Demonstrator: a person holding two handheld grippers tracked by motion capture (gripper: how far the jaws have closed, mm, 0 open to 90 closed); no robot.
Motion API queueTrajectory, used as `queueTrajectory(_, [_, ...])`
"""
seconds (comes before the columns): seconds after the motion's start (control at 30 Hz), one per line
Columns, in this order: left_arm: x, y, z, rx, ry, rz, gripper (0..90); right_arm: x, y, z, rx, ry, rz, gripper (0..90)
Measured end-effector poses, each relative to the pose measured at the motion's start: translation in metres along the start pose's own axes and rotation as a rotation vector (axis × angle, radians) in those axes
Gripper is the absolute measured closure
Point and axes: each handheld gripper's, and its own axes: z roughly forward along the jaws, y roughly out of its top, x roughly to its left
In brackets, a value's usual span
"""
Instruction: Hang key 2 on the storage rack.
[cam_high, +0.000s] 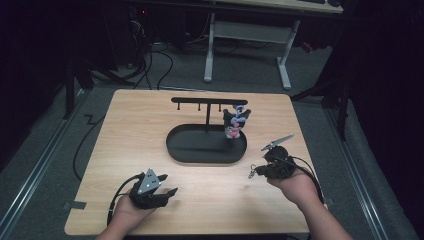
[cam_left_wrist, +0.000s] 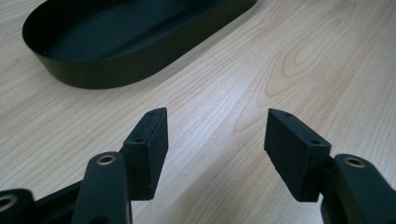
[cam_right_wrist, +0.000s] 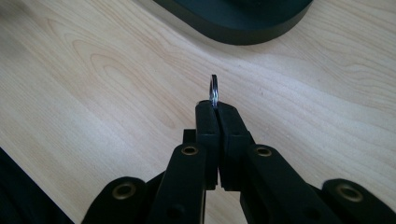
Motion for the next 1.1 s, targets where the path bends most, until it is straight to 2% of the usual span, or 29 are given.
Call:
queueTrajectory(0.1, [0.002,0.000,-0.002,-0.008,0.006,-0.013,40.7,0.000,0.004,0.001,-0.004,0.004,-0.010,89.1])
queueTrajectory(0.23, [0.000,0.001,-0.003,-0.012,0.009,-0.005,40.7,-0.002,0.010,0.005,-0.004,0.008,0.003,89.1])
queueTrajectory(0.5, [0.001,0.002,0.000,-0.012,-0.002,-0.010,40.6,0.004,0.027,0.010,0.009,0.025,-0.018,89.1])
queueTrajectory(0.8, [-0.001,0.004,0.002,-0.016,-0.008,0.009,40.7,0.005,0.058,0.008,-0.002,0.021,-0.024,89.1])
queueTrajectory(1.1, [0.001,0.003,0.003,-0.016,-0.012,0.008,40.5,0.004,0.083,0.003,-0.024,0.020,-0.020,89.1])
